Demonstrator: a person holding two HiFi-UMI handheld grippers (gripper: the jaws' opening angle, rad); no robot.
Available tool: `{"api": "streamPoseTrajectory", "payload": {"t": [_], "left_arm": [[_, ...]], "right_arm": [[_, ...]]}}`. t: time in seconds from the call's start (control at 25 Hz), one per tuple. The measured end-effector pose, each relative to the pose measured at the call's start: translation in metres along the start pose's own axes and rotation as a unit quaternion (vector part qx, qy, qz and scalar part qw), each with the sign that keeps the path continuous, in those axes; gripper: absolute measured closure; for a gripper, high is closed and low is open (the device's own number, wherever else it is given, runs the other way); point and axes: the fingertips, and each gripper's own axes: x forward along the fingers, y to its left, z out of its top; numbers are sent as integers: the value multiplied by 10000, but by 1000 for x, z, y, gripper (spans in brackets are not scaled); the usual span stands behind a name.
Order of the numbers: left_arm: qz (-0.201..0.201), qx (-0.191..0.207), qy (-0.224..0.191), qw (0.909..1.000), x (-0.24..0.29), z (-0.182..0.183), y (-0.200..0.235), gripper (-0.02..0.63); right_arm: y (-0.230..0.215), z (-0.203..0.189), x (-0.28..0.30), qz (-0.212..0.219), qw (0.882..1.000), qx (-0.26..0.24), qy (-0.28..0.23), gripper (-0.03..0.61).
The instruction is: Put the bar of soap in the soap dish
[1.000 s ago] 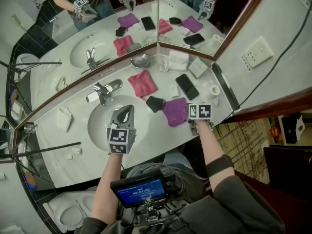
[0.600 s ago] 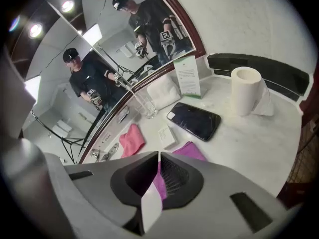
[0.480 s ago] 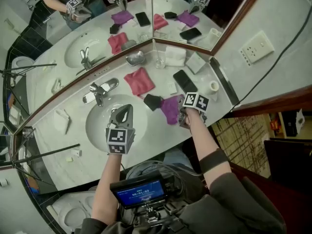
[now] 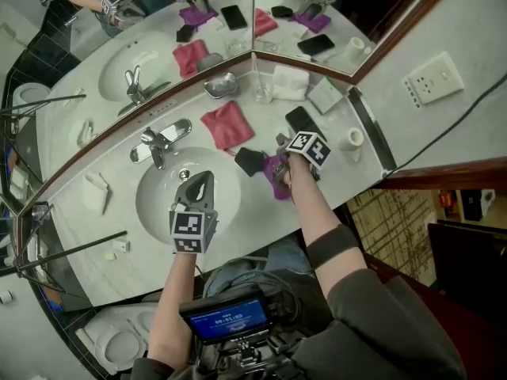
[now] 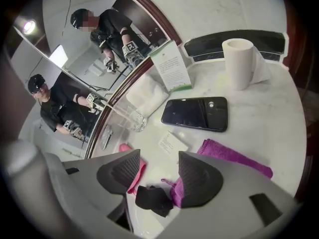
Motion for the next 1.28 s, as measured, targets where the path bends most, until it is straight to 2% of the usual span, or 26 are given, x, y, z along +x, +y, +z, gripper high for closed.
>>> {"api": "streamPoseTrajectory", "payload": {"t": [0.2, 0.36, 0.52, 0.96, 1.2, 1.28], "left_arm": [[34, -121, 154, 9998, 4, -15, 9, 614], [51, -164, 293, 9994, 9, -25, 12, 614], [81, -215, 357, 9991, 16, -27, 16, 614], [183, -508, 409, 9977, 20, -40, 27, 614], [363, -657, 537, 9957, 12, -53, 42, 614], [394, -712, 587, 9950, 11, -57, 44, 614]], "right_arm": [[4, 9, 17, -291, 9964, 716, -351, 231], [3, 16, 30, -420, 9878, 1378, -588, 227], [-10, 18, 37, -735, 9791, 1796, -606, 227], [-6, 26, 52, -2018, 9603, 1905, -265, 234], [-11, 24, 59, -2779, 9496, 1439, -153, 242], [-14, 23, 61, -3000, 9437, 1380, -180, 276]]}}
